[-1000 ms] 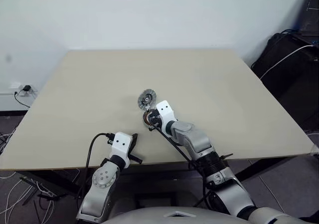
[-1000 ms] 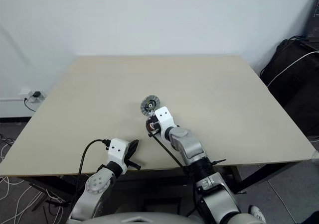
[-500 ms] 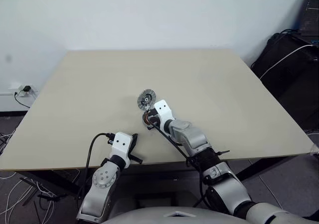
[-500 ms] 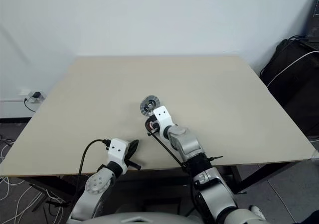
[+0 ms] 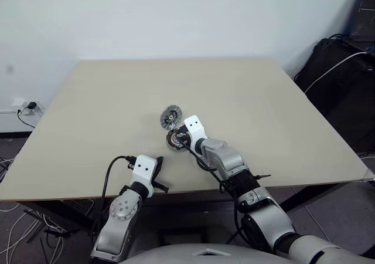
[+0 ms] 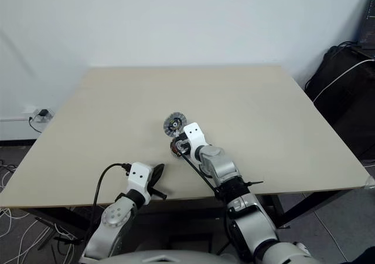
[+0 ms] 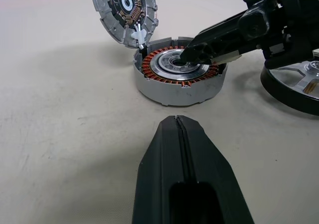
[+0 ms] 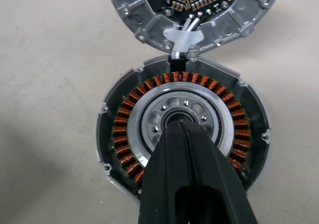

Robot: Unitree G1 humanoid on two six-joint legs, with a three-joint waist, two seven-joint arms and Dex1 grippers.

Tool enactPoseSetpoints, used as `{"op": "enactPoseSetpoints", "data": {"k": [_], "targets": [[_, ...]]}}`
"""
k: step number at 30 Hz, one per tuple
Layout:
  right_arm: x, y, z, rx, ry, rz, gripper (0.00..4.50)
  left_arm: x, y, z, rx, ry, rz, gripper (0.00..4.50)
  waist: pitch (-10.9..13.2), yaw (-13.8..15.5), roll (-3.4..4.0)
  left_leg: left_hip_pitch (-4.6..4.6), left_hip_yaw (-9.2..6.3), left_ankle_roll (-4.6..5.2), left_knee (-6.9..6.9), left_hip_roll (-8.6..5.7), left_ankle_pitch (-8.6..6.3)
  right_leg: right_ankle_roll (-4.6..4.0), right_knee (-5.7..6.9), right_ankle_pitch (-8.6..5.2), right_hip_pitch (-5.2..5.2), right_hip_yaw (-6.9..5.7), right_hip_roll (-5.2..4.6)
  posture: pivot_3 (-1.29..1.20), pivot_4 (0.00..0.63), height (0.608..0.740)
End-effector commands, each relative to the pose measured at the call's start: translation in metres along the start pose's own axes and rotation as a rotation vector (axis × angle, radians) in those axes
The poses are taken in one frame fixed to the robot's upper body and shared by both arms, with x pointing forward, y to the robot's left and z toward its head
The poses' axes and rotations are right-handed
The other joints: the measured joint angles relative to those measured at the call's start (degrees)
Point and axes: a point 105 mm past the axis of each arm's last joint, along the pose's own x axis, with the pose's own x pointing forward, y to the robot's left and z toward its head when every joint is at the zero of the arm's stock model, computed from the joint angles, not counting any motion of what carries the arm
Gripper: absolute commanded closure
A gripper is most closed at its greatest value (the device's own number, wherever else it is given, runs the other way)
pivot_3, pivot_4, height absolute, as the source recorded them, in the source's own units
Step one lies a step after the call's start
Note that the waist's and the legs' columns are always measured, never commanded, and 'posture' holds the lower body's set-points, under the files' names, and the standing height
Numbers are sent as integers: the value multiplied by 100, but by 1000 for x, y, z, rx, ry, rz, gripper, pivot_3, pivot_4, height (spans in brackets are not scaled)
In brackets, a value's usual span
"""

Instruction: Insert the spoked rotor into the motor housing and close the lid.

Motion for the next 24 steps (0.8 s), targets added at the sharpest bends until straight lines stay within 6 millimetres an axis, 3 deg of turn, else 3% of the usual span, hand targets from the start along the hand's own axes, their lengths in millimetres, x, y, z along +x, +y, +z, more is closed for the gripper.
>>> {"op": "enactPoseSetpoints", "data": {"k": [1, 6, 8, 13, 17, 24], "targets": [[-12, 5, 32, -26, -150, 40, 4477, 1, 0, 14, 18, -54, -1, 4500, 0, 5, 0, -1, -1, 0, 0, 0, 0, 0, -1, 0, 0, 0, 0, 0, 0, 740], [-40, 1, 50, -119, -325, 7, 4477, 0, 1, 13, 28, -48, 1, 4500, 2, 18, -1, -5, -3, 4, 0, -1, -3, 2, -4, -1, -3, -1, -1, 0, 0, 740], [-54, -4, 48, -168, -362, -25, 4477, -1, 2, 12, 32, -44, -1, 4500, 2, 20, -2, -5, -4, 5, 0, -3, -3, 1, -4, -3, -2, -1, -3, 0, 0, 740], [-83, -28, 24, -85, -331, -105, 4477, 0, 1, 11, 33, -38, -10, 4500, 5, 26, -7, -3, -4, 5, 0, -4, -3, -30, -4, -22, 0, -1, -4, 0, 0, 740], [-105, -44, 6, -12, -302, -172, 3645, 0, -1, 9, 32, -29, -23, 4500, 8, 25, -11, 2, -3, 4, 0, -1, -3, -33, -1, -24, 2, -1, -3, 0, 0, 740], [-125, -68, -16, 113, -265, -292, 1323, 2, -2, 8, 35, -22, -43, 4500, 14, 32, -20, 3, 0, 5, 0, 1, -3, -33, -1, -26, 2, 0, -3, 0, 0, 740]]}}
